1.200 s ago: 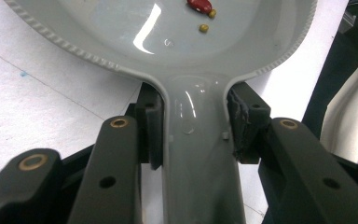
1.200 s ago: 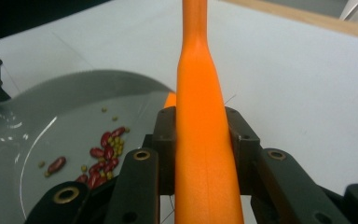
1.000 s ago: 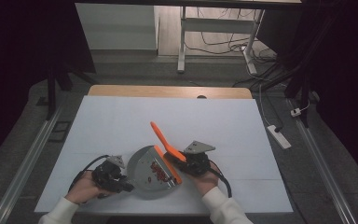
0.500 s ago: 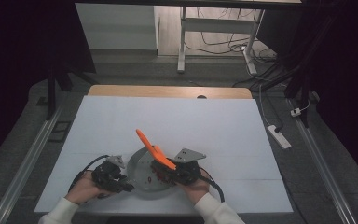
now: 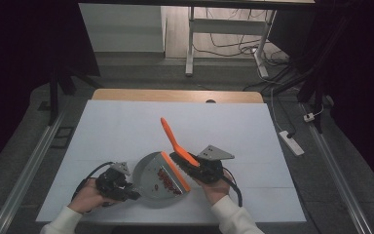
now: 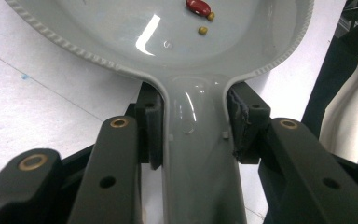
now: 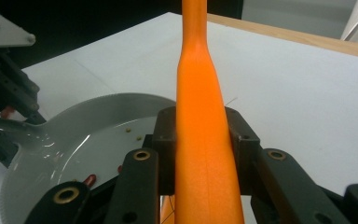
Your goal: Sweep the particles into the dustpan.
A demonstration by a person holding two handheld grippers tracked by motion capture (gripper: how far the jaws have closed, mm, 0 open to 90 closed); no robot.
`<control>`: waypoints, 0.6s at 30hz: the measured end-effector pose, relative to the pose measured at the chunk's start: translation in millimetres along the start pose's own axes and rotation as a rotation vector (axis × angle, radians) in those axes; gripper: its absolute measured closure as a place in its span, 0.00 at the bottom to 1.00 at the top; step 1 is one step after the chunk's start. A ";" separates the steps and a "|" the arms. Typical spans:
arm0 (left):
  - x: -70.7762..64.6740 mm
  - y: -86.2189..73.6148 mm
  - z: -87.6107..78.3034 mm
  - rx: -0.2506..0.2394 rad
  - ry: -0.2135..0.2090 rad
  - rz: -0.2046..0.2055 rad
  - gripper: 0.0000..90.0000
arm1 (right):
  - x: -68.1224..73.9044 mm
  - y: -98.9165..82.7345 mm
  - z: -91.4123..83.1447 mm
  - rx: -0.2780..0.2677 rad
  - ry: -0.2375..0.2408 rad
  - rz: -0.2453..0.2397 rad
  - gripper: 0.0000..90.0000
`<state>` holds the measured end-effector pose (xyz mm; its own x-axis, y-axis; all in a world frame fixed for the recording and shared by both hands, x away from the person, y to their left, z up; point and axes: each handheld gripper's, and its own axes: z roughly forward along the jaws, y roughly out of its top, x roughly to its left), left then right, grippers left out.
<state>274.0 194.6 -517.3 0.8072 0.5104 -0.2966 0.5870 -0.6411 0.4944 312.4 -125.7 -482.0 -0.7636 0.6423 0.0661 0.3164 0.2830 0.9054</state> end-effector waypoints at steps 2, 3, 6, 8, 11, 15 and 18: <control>0.5 -0.1 -0.6 -0.002 0.003 -0.002 0.68 | -3.4 1.0 -1.8 -0.006 -0.008 0.007 0.78; 0.7 -0.3 -1.0 -0.005 0.007 -0.004 0.68 | -4.5 1.3 -2.4 -0.009 -0.006 0.012 0.78; 0.8 -0.7 -2.5 -0.017 0.019 -0.009 0.68 | -7.6 2.0 -4.5 -0.009 -0.011 0.012 0.78; 0.7 -0.8 -4.1 -0.028 0.022 -0.012 0.68 | -9.1 2.3 -5.3 -0.005 -0.011 0.010 0.78; 1.3 -1.0 -5.7 -0.052 0.031 -0.024 0.68 | -11.6 2.2 -6.2 0.004 -0.013 0.005 0.78; 3.2 -1.7 -7.5 -0.067 0.048 -0.040 0.68 | -15.3 1.3 -7.8 0.011 -0.025 0.004 0.78; 4.4 -2.1 -9.4 -0.081 0.063 -0.056 0.68 | -18.8 0.6 -10.9 0.012 -0.034 0.003 0.78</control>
<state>275.7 203.5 -512.0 0.7663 0.5806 -0.2751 0.6221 -0.5638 0.5432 320.9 -145.4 -478.1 -0.7430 0.6671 0.0541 0.3256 0.2897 0.9000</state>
